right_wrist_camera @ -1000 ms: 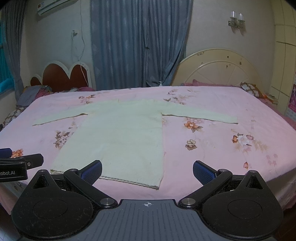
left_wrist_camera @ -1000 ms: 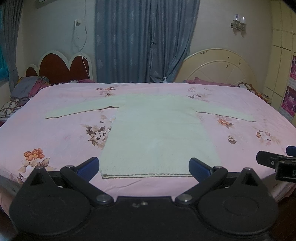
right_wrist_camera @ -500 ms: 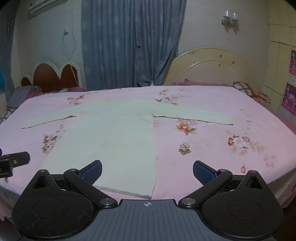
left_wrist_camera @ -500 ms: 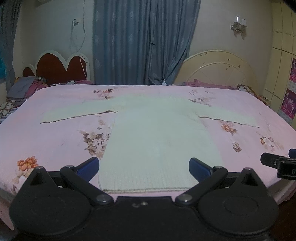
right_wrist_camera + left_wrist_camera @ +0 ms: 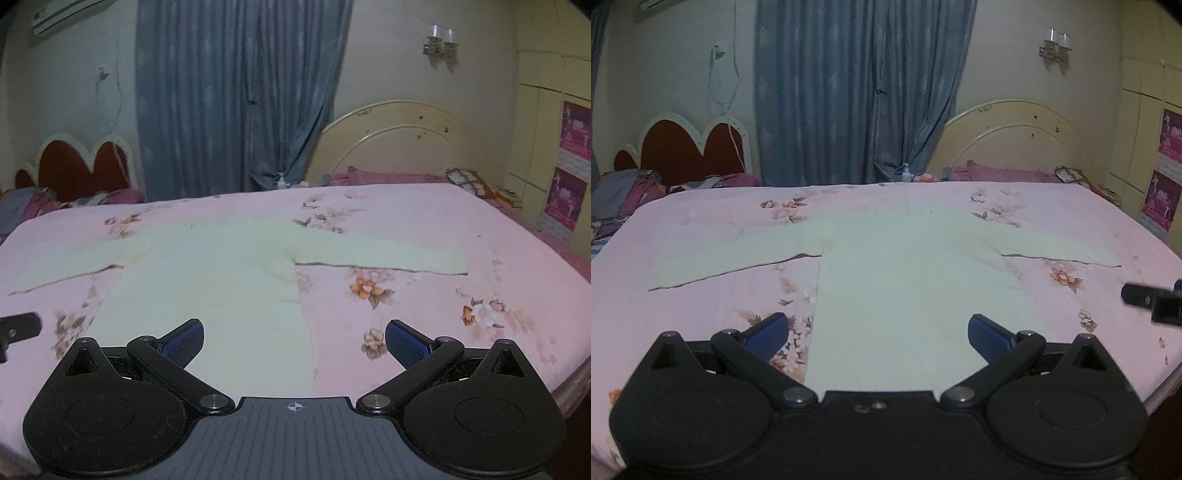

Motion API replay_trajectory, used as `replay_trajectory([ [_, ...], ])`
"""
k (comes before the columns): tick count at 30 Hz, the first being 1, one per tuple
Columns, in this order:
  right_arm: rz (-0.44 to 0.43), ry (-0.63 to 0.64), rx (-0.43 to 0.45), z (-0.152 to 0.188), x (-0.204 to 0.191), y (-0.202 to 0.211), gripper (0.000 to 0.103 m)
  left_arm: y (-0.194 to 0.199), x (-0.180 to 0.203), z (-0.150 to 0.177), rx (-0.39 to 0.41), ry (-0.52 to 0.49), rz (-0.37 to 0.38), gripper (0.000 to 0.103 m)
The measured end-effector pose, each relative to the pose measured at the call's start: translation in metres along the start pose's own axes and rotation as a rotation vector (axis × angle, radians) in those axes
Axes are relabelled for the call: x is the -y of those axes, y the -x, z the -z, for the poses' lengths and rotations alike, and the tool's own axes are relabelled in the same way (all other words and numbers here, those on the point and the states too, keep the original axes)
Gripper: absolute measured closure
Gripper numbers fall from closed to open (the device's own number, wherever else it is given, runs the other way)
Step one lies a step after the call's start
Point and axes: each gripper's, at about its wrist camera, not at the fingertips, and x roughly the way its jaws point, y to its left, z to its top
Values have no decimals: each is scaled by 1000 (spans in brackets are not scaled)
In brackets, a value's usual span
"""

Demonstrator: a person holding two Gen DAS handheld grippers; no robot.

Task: Fold small clothes
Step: 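Move both tools down toward the light green sweater, then grasp the sleeve cuff nearest the right gripper with the right gripper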

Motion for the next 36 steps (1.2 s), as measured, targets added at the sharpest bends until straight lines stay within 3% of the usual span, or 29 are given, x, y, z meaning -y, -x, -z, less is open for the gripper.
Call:
replay_trajectory([
  [6, 52, -33, 3, -17, 3, -23, 0, -27, -12, -3, -36, 9, 46, 0],
  [15, 119, -57, -12, -30, 27, -60, 0, -72, 6, -16, -94, -33, 149, 0],
  [21, 131, -111, 5, -42, 67, -104, 0, -110, 19, -30, -99, -16, 124, 0],
  [30, 193, -288, 5, -60, 182, -191, 1, -187, 48, -68, -116, 92, 13, 0],
  [33, 216, -358, -23, -63, 220, -219, 45, -210, 61, -78, -129, 113, 8, 0],
  [36, 225, -445, -51, -61, 259, -248, 45, -231, 77, -86, -152, 98, 0, 0],
])
